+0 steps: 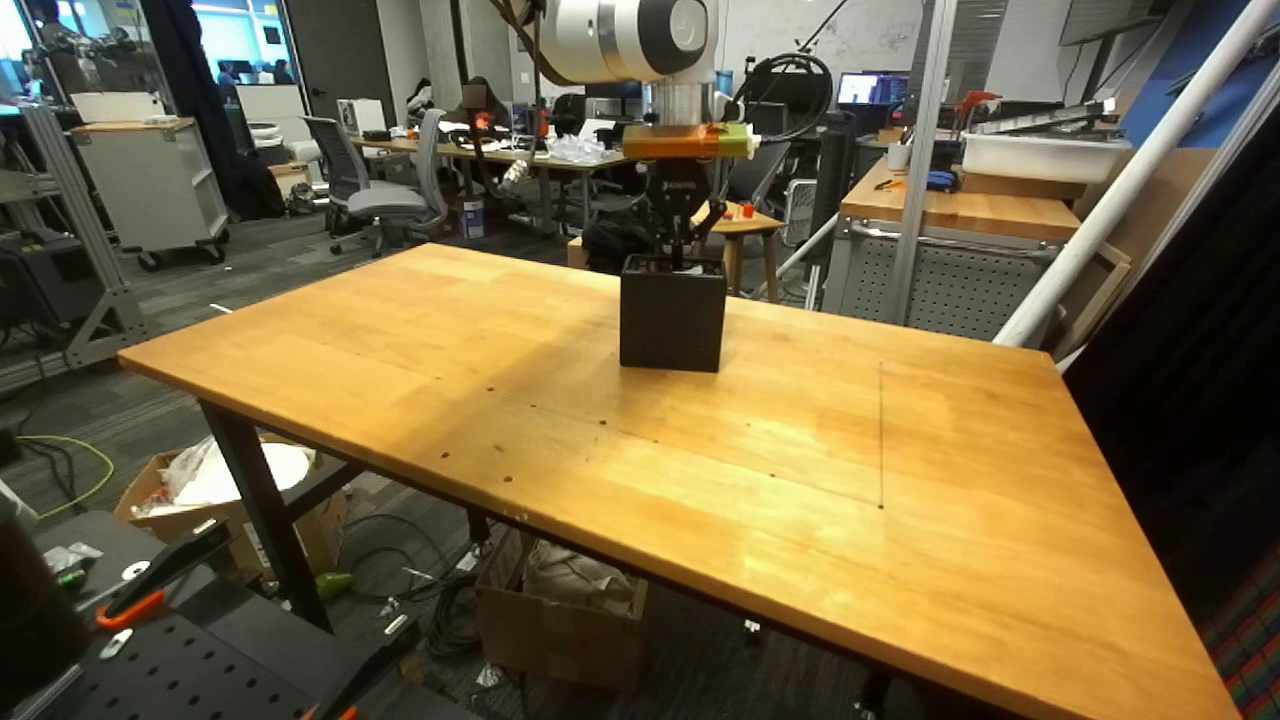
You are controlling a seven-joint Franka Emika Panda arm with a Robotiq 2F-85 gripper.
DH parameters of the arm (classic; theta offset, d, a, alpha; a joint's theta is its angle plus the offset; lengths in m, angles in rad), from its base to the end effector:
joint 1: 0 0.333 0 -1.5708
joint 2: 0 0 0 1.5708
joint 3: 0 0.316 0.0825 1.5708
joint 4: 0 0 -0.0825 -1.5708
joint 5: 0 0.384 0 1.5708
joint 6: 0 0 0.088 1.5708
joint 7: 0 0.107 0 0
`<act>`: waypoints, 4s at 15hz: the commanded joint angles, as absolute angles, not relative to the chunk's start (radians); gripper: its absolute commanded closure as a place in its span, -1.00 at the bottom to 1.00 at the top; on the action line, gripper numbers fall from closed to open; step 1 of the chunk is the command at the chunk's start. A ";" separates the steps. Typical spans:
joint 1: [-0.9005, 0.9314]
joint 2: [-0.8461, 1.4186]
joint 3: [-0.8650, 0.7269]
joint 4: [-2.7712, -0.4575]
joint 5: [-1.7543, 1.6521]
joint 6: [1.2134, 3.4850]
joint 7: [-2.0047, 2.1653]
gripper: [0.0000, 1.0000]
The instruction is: Put the white towel in the black box
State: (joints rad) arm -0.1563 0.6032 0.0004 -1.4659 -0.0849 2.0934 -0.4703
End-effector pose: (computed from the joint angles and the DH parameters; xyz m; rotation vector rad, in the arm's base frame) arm 0.7053 -0.1151 0.3307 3.0155 0.5422 0.0006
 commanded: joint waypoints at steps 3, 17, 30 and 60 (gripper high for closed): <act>-0.129 0.497 -0.016 -1.592 -0.137 2.150 -0.412 1.00; -0.205 0.575 0.003 -1.575 -0.071 2.182 -0.506 1.00; -0.221 0.742 0.037 -1.403 -0.035 2.028 -0.615 1.00; -0.188 0.216 -0.026 -1.821 -0.044 2.162 -0.494 0.96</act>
